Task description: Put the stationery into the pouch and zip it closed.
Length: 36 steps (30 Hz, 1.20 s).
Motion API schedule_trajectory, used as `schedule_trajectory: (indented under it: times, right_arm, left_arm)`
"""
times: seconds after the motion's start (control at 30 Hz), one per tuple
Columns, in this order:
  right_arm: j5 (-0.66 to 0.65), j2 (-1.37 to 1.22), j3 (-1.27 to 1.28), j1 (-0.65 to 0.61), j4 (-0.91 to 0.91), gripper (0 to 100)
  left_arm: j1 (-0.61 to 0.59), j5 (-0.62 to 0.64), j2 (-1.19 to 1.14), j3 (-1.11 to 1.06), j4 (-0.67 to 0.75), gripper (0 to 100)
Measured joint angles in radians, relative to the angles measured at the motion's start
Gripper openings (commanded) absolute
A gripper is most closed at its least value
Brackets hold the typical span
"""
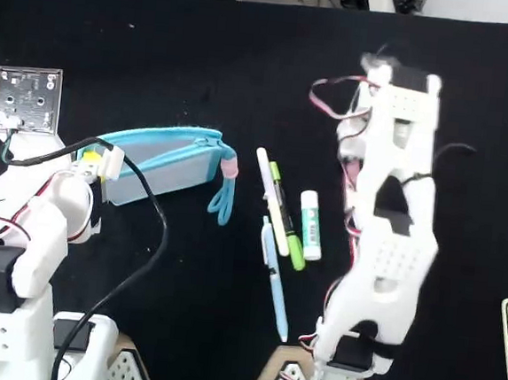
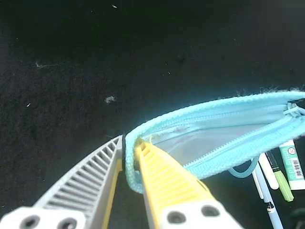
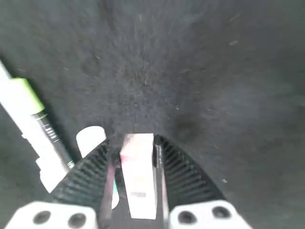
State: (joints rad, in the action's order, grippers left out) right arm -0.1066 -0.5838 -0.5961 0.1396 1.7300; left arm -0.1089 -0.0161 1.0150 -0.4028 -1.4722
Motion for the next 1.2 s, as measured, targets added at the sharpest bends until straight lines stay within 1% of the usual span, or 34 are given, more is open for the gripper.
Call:
schedule_trajectory:
  times: [0.17, 0.3, 0.4, 0.5, 0.63, 0.73, 0.8, 0.87, 0.93, 1.1, 1.2]
  right_arm:
    - [-0.002, 0.387, 0.281, -0.018, -0.025, 1.1]
    - [-0.002, 0.764, 0.575, -0.109, -0.124, 1.1]
    - [0.025, 1.071, 0.776, -0.196, -0.219, 1.1]
    - [0.066, 1.355, 0.918, -0.287, -0.342, 1.1]
    - [0.121, 1.694, 1.042, -0.47, -0.539, 1.1]
    - [0.152, 1.901, 1.117, -0.606, -0.694, 1.1]
    - [0.157, 1.985, 1.172, -0.689, -0.798, 1.1]
    - [0.158, 2.028, 1.237, -0.73, -0.884, 1.1]
    - [0.163, 2.038, 1.297, -0.746, -0.961, 1.1]
    - [0.239, 2.033, 1.453, -0.776, -1.2, 1.1]
    - [0.252, 2.031, 1.519, -0.806, -1.31, 1.1]
  left_arm:
    - [0.0, 0.0, 0.0, 0.0, 0.0, 3]
    - [0.0, 0.0, 0.0, 0.0, 0.0, 3]
    - [0.0, 0.0, 0.0, 0.0, 0.0, 3]
    - [0.0, 0.0, 0.0, 0.0, 0.0, 3]
    - [0.0, 0.0, 0.0, 0.0, 0.0, 3]
    - [0.0, 0.0, 0.0, 0.0, 0.0, 3]
    - [0.0, 0.0, 0.0, 0.0, 0.0, 3]
    - [0.0, 0.0, 0.0, 0.0, 0.0, 3]
    - [0.0, 0.0, 0.0, 0.0, 0.0, 3]
    - [0.0, 0.0, 0.0, 0.0, 0.0, 3]
    - [0.0, 0.0, 0.0, 0.0, 0.0, 3]
